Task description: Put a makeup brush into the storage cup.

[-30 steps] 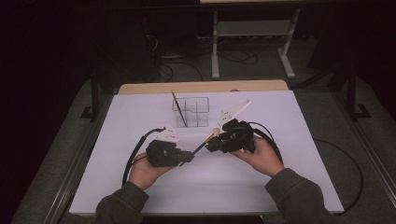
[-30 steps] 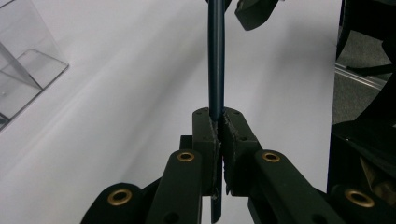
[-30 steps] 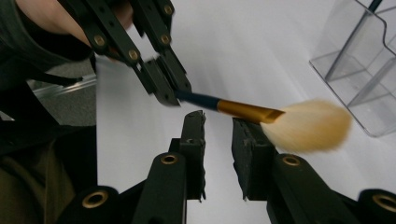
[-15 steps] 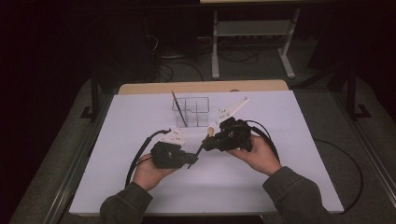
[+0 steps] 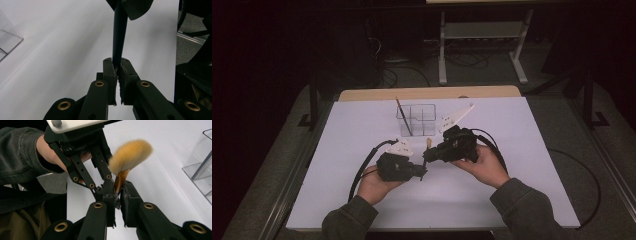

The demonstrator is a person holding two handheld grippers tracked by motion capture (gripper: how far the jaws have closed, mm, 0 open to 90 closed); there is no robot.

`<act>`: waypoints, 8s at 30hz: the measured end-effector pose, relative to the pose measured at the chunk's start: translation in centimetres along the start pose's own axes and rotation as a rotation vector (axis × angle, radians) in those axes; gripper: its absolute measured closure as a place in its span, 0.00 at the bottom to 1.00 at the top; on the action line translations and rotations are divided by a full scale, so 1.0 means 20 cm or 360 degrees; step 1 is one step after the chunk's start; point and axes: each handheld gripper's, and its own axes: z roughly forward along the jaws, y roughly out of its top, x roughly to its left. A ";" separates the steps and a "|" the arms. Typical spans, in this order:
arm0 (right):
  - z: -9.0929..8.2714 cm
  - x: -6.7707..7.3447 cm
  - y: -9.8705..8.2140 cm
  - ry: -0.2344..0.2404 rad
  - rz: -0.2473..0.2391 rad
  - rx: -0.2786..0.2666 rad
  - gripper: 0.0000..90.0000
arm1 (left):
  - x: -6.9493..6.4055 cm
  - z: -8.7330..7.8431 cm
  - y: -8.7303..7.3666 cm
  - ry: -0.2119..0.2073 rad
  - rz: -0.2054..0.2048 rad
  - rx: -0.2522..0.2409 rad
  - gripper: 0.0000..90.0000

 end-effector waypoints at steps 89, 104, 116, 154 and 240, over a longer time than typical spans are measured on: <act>-0.03 -0.13 0.05 -0.0191 -0.0034 0.0285 0.92 | 0.01 -0.22 -0.22 0.0166 -0.0043 -0.0094 0.68; -0.06 -0.19 0.08 -0.0249 -0.0034 0.0294 0.92 | 0.01 -0.28 -0.29 0.0230 -0.0083 -0.0117 0.58; -0.10 -0.25 0.14 -0.0311 -0.0046 0.0293 0.92 | 0.00 -0.31 -0.33 0.0263 -0.0071 -0.0109 0.53; -0.03 -0.45 0.52 -0.0411 -0.0058 0.0310 0.92 | 0.03 -0.39 -0.39 0.0294 -0.0160 -0.0195 0.49; 0.27 -0.68 0.69 -0.0556 0.0018 0.0397 0.92 | 0.03 -0.42 -0.42 0.0302 -0.0158 -0.0203 0.43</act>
